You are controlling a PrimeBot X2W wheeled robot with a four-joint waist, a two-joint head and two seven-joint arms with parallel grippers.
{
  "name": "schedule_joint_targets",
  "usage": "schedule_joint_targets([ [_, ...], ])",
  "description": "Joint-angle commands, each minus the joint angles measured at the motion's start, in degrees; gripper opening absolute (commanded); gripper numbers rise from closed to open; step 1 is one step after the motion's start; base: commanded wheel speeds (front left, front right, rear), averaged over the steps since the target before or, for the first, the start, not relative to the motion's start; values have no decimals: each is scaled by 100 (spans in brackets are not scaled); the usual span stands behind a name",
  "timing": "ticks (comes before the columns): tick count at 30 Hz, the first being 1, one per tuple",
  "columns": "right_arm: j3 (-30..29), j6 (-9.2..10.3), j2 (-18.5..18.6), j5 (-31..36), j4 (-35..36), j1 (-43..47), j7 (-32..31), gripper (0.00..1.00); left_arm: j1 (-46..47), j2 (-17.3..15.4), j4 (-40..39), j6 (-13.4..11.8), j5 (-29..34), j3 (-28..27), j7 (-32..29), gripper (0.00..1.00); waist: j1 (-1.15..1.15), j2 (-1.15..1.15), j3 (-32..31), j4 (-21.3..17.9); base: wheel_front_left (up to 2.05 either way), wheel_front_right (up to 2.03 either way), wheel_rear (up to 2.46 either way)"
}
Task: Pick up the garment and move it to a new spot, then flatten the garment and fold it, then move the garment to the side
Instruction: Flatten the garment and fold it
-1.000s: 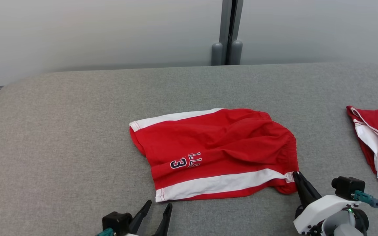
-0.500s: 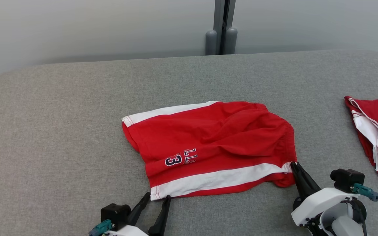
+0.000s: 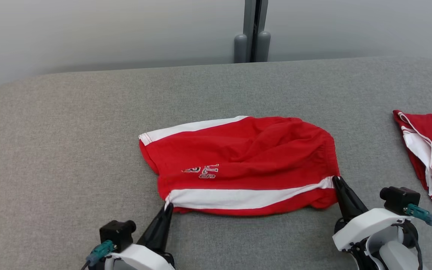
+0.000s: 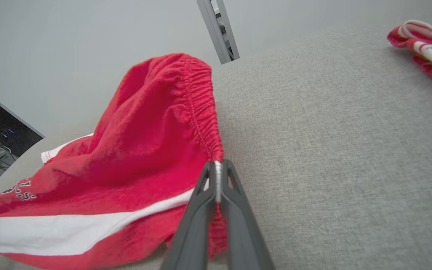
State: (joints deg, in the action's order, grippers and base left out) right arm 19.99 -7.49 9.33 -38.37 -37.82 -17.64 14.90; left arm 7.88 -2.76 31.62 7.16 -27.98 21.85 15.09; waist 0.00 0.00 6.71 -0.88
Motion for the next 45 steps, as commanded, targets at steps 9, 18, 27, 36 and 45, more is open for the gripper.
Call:
schedule_joint_targets([
  [9, 54, 0, 118, -230, 936, -73, 39, 0, 17, -30, -1091, -19, 707, -1052, 7, 0, 0, 0, -422, 68, 0, 0, 0],
  [18, 199, 0, 401, -425, 1937, -840, 38, 0, 886, -362, -2101, 26, 1306, -1957, 7, 0, 0, 0, -729, 55, 0, 0, 0],
  [27, 343, 1, 700, -669, 2337, -1705, -390, 0, 1868, -922, -2107, 28, 1319, -1962, -38, 0, 0, 0, -410, 84, 0, 0, 0],
  [36, 521, 0, 460, 13, 1277, -3630, -247, 0, 3827, -1013, -816, -13, 1461, -1696, -105, 0, 0, 0, 1061, 274, 0, 0, 0],
  [45, -512, 1, 281, 1324, 838, -5280, 35, 0, 5495, -992, -578, -119, 1727, -1930, 8, 0, 0, 0, 1436, 537, 0, 0, 0],
])
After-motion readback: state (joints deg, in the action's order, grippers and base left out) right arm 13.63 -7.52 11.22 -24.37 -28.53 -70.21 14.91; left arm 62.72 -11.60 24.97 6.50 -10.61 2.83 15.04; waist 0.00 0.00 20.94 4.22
